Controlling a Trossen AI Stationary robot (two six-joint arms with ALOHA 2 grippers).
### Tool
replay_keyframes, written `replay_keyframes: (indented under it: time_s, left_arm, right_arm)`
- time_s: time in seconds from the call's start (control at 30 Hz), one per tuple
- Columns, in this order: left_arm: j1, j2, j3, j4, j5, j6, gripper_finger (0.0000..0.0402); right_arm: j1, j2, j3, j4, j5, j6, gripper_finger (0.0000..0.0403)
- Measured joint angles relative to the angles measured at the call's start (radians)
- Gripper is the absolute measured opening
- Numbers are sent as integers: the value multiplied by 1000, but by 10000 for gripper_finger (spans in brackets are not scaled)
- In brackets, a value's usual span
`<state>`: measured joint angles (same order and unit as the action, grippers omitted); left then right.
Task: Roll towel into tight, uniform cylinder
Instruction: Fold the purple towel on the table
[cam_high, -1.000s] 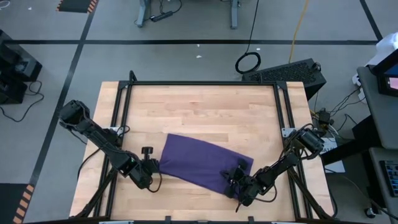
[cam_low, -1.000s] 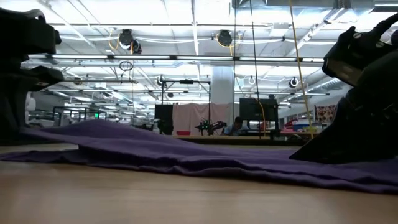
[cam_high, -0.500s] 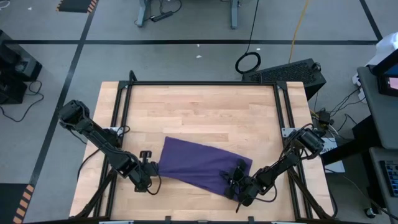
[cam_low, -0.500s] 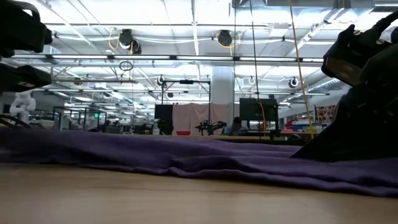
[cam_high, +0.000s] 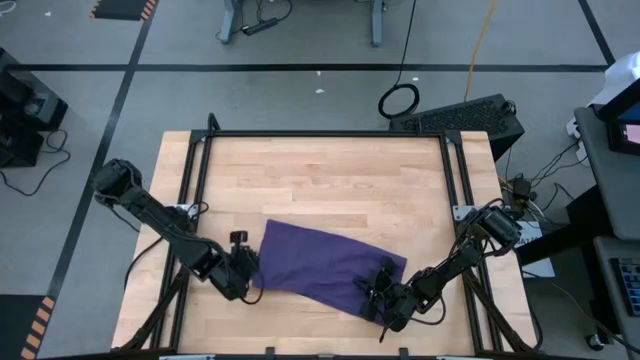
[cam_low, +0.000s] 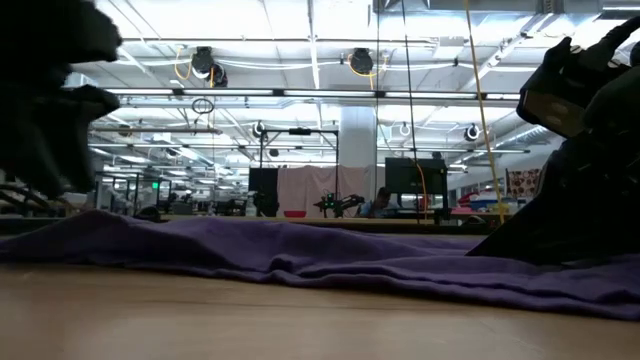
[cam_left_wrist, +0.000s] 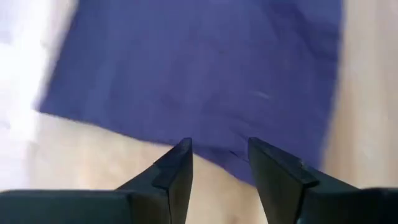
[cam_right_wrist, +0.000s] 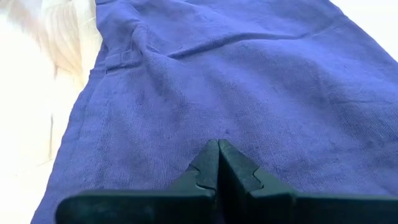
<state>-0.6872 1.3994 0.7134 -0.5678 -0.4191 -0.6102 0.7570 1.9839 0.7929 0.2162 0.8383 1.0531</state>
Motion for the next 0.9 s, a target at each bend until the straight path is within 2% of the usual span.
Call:
replay_keyframes:
  time_s: [0.2, 0.3, 0.43, 0.67, 0.73, 0.83, 0.9]
  left_arm:
    - [92, 0, -53, 120, 6, 116, 161]
    - [132, 0, -90, 88, 4, 119, 161]
    - [200, -14, -80, 50, -100, 145, 161]
    - [354, -59, -36, 261, -70, 472, 161]
    - [429, -53, -38, 257, -20, 536, 161]
    - [542, -42, -39, 277, 164, 578, 161]
    - [597, -43, -40, 304, 238, 600, 161]
  right_arm:
    - [6, -10, -1, -2, -12, -9, 0]
    - [24, -25, -2, -10, -22, -28, 0]
    - [39, -82, -5, -62, -31, -81, 0]
    - [40, -213, -4, -187, 5, -133, 14]
    - [46, -225, -4, -199, 17, -159, 22]
    - [51, -215, -3, -181, 32, -198, 31]
    - [50, -192, -2, -139, 58, -211, 33]
